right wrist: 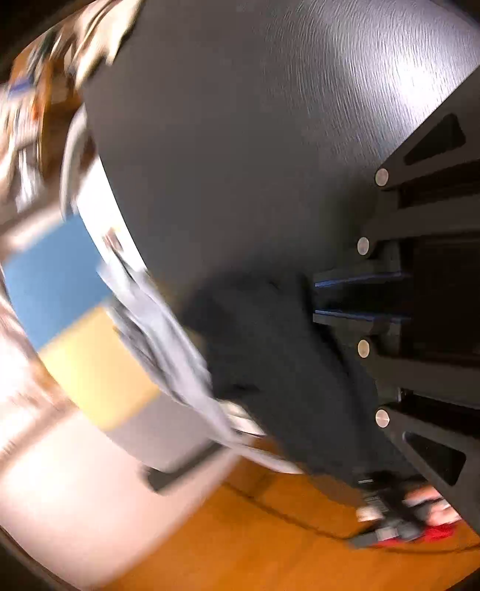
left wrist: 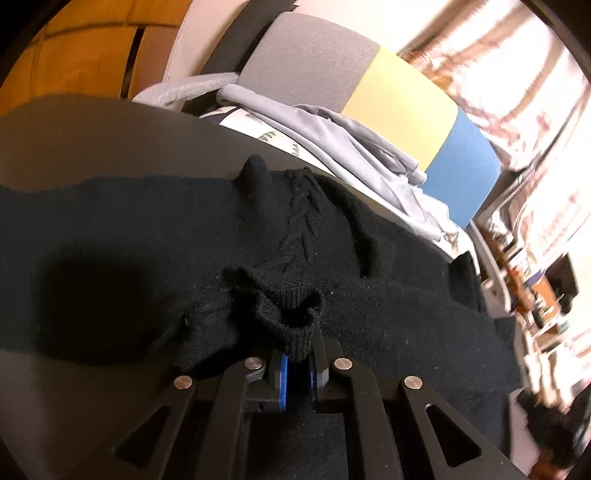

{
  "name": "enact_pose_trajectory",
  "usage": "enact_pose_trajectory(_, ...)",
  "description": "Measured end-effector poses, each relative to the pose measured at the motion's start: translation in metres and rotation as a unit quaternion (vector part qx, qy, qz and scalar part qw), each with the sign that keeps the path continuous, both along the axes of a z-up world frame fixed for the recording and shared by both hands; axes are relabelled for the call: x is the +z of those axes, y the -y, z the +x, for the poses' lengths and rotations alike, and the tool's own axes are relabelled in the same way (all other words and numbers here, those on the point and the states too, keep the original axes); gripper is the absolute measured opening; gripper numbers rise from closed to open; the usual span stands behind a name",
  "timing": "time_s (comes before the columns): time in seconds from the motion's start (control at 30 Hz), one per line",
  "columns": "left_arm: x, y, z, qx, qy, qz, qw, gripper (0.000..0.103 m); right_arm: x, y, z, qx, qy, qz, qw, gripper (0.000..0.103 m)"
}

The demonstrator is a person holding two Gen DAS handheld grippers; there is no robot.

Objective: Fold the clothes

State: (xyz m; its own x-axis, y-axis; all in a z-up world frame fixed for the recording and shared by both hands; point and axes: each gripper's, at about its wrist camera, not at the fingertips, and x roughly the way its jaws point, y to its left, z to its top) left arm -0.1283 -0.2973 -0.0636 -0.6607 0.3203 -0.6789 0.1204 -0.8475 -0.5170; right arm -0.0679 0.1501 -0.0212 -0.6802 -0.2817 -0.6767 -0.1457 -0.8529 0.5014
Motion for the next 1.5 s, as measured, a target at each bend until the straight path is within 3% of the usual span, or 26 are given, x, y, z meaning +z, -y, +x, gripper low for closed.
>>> enact_pose_trajectory(0.2,0.001,0.025,-0.01,0.034,0.021,0.093,0.9948,0.008,-0.007,0.013,-0.033,-0.002,0.011,0.008,1.0,0.011)
enact_pose_trajectory(0.27,0.004,0.023,-0.013,0.036,0.021,0.059,0.9974,0.008,-0.007,0.01,-0.036,-0.012,0.012,0.019,1.0,0.006)
enact_pose_trajectory(0.4,0.009,0.002,-0.01,0.012,-0.012,-0.046,0.9988,0.008,-0.008,0.005,-0.042,-0.033,0.014,0.04,0.999,0.002)
enact_pose_trajectory(0.53,0.008,-0.003,-0.01,0.016,-0.014,-0.055,0.9982,0.01,-0.008,0.0,-0.048,-0.051,0.016,0.061,0.997,0.007)
enact_pose_trajectory(0.63,0.006,0.0,-0.011,0.016,-0.016,-0.038,0.999,0.01,-0.002,0.002,-0.062,-0.032,0.022,0.083,0.996,0.009)
enact_pose_trajectory(0.7,0.004,0.003,-0.01,0.016,-0.018,-0.027,0.9993,0.01,0.001,0.004,-0.071,-0.02,0.025,0.097,0.995,0.021)
enact_pose_trajectory(0.87,0.005,0.005,-0.006,0.011,-0.023,-0.021,0.9994,0.012,0.011,0.007,-0.093,0.01,0.034,0.133,0.99,0.021)
enact_pose_trajectory(1.07,0.005,0.003,-0.002,-0.003,-0.035,-0.006,0.9994,0.028,0.021,0.01,-0.118,0.044,0.044,0.171,0.983,0.021)
enact_pose_trajectory(1.23,0.011,-0.007,-0.006,-0.019,-0.033,-0.032,0.9988,0.042,0.014,-0.027,-0.079,-0.017,0.028,0.065,0.997,0.021)
enact_pose_trajectory(1.3,0.019,-0.01,-0.001,-0.019,-0.027,-0.054,0.998,0.043,0.011,-0.042,-0.063,-0.041,0.022,0.022,0.999,0.024)
enact_pose_trajectory(1.37,0.029,-0.014,0.006,-0.016,-0.021,-0.08,0.9965,0.05,0.008,-0.057,-0.047,-0.066,0.016,-0.021,0.997,0.024)
enact_pose_trajectory(1.5,0.068,-0.014,0.029,0.047,-0.076,-0.09,0.992,0.072,-0.003,-0.068,-0.023,-0.078,0.007,-0.089,0.993,0.025)
